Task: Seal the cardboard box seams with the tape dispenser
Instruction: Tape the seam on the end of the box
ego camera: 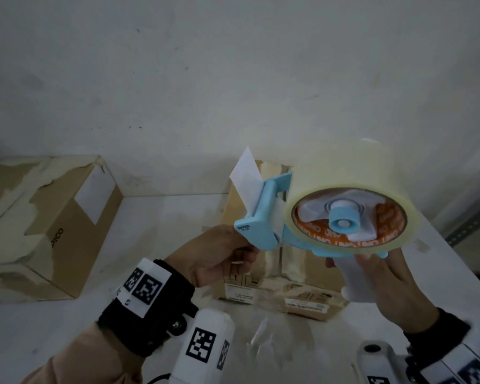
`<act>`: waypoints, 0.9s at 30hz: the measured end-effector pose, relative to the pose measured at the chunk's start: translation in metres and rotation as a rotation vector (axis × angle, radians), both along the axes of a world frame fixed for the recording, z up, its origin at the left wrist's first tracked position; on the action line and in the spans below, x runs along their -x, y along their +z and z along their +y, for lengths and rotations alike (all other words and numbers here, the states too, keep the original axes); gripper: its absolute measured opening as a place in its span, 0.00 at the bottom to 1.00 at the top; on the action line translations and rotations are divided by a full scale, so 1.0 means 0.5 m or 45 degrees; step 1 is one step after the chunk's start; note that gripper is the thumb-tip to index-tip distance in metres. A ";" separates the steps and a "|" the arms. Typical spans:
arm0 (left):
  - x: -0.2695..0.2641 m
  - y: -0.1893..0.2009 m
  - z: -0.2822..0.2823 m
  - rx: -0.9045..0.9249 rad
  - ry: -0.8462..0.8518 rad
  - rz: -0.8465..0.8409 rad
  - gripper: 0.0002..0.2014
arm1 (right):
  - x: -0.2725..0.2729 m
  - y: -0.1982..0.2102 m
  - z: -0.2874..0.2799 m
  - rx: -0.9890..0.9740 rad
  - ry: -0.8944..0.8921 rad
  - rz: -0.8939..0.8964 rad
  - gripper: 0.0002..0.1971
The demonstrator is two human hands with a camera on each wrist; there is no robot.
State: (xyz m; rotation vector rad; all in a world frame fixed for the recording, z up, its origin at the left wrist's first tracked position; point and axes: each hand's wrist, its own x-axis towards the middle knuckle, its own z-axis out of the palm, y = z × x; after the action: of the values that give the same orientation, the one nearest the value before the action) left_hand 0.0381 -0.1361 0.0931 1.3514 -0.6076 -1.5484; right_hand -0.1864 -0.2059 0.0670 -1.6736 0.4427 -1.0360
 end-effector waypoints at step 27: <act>-0.031 -0.037 0.025 -0.009 0.172 -0.434 0.17 | -0.027 0.012 0.000 0.090 0.196 0.119 0.23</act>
State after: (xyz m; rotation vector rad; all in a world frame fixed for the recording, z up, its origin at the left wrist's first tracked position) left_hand 0.0536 -0.1238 0.0746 1.6434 -0.7024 -1.2225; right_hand -0.1729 -0.2059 0.0728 -1.7950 0.3348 -0.8725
